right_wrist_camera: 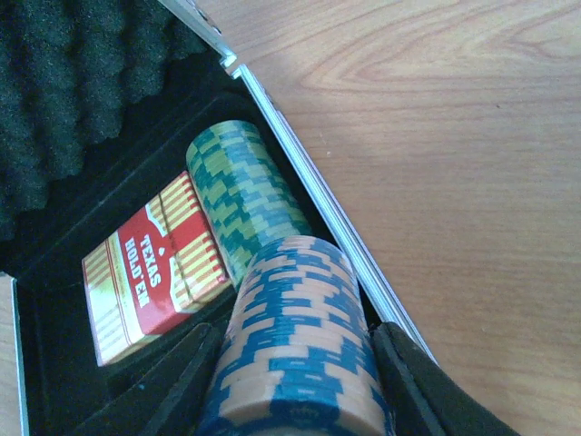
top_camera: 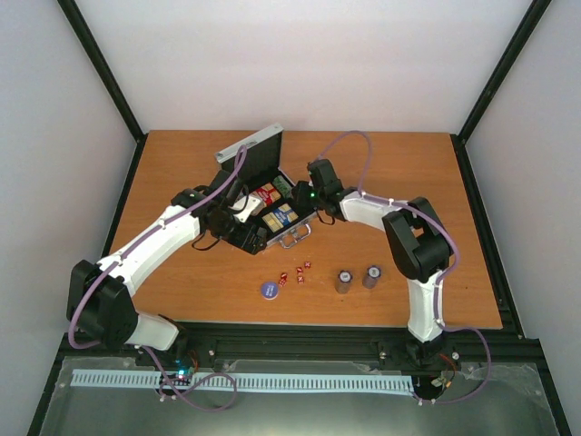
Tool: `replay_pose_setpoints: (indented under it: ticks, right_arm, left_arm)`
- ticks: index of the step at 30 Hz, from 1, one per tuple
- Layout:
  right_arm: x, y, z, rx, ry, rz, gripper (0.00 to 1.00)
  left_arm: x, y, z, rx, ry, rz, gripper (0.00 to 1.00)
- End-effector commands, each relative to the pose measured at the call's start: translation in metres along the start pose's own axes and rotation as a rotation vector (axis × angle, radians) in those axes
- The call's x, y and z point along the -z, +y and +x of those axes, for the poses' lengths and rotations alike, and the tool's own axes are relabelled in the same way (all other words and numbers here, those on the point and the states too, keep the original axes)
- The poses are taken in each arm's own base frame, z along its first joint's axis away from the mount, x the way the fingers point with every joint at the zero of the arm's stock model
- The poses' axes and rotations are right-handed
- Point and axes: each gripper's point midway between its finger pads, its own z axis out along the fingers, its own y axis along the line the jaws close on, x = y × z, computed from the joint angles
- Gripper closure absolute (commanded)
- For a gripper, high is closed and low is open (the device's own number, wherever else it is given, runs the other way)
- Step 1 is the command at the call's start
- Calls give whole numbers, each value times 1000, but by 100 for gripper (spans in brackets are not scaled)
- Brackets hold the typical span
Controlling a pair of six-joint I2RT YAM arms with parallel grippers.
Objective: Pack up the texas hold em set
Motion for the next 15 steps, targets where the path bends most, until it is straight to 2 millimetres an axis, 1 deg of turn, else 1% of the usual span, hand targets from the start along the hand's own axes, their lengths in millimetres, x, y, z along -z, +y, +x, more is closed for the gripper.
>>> replay_pose_setpoints:
  ticks: [1,4,7,10,11,15]
  right_arm:
    - [-4,23,-36,25,-131,-56,97]
    - [-13,19,-31,17,-121,-55,97]
    - [-21,15,-25,10,-109,-54,96]
    - [-28,13,-20,9,-97,-54,93]
    - [-30,13,-20,8,-94,-54,90]
    - [-32,9,-17,11,-87,-37,70]
  left_arm:
    - [8,-3,-6,6,-17,17,0]
    - [10,-3,-7,4,-19,12,0]
    - [8,-2,-5,6,-12,8,0]
    - [5,-1,-3,13,-4,11,0]
    - [4,-1,-2,14,-3,13,0]
    - [0,-2,-2,19,1,19,0]
